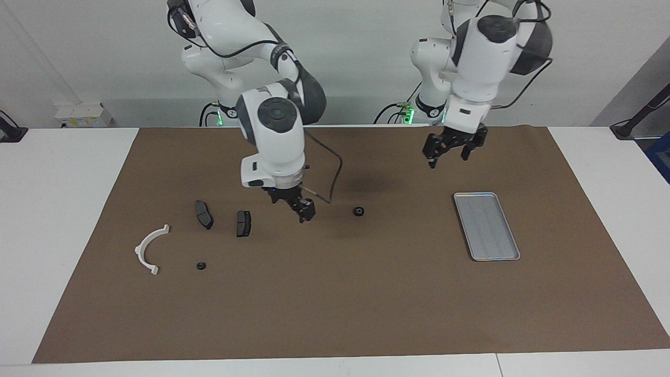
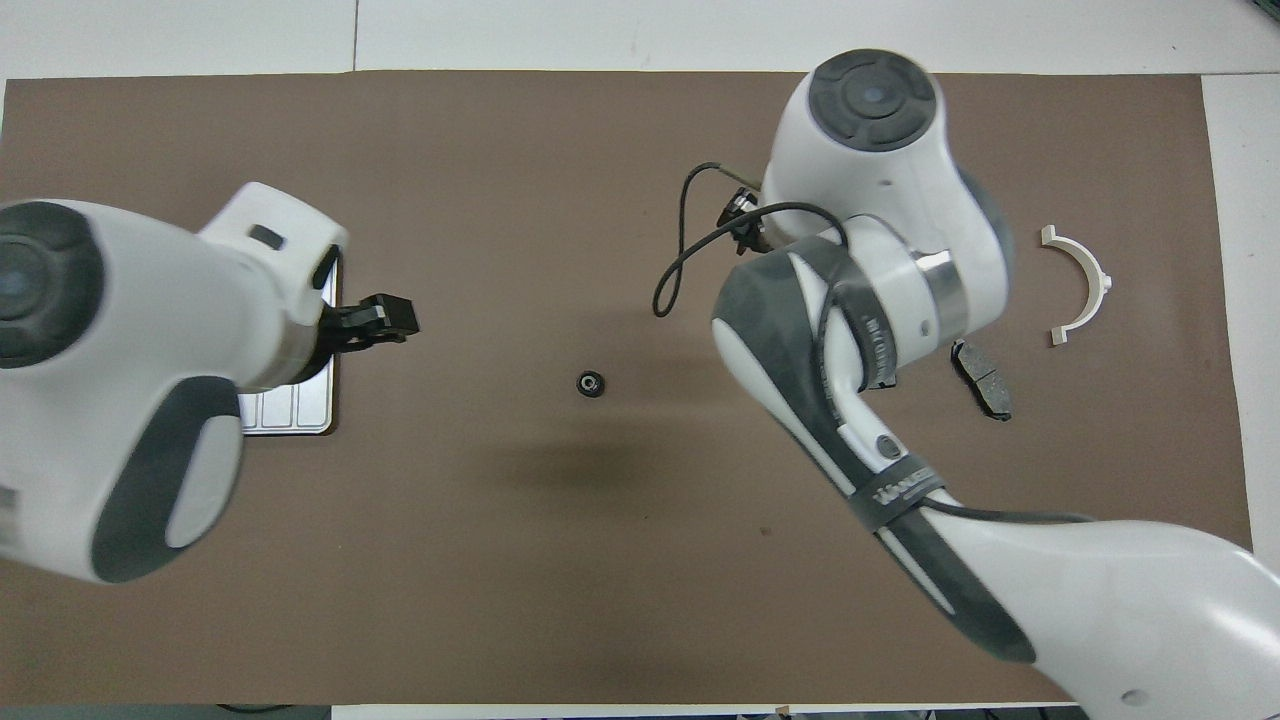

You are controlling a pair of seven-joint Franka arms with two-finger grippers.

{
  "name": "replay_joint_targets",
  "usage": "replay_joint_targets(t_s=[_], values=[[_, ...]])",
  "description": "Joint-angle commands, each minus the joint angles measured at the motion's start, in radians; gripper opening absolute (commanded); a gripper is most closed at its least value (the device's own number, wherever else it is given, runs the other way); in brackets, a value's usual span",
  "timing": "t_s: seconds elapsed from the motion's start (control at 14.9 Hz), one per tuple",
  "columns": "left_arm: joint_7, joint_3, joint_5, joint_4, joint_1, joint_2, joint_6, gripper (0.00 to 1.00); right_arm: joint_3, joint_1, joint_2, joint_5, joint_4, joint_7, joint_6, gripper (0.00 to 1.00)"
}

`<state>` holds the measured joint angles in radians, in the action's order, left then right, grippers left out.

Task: Pick bearing gear from pile to tray
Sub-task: 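Grasp the gear with the left gripper while the right gripper reaches another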

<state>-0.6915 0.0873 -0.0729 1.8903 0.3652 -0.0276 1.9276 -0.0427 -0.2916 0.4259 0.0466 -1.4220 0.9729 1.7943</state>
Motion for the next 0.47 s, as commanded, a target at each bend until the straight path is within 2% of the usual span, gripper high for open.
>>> replay_joint_targets(t_s=[0.0, 0.13, 0.2, 0.4], values=[[-0.115, -0.009, -0.024, -0.045, 0.089, 0.127, 0.098, 0.98, -0.017, 0.153, 0.005, -0.016, -0.063, -0.226, 0.042, 1.0], [-0.131, -0.011, -0.009, -0.036, 0.133, 0.188, 0.151, 0.97, -0.014, 0.23, -0.001, -0.004, -0.13, -0.389, 0.124, 1.0], [-0.157, -0.011, -0.004, -0.039, 0.15, 0.242, 0.197, 0.98, -0.014, 0.256, -0.004, -0.002, -0.167, -0.44, 0.173, 1.0], [-0.177, -0.008, 0.027, -0.027, 0.175, 0.328, 0.294, 0.99, -0.014, 0.295, 0.014, 0.045, -0.227, -0.468, 0.295, 1.0]])
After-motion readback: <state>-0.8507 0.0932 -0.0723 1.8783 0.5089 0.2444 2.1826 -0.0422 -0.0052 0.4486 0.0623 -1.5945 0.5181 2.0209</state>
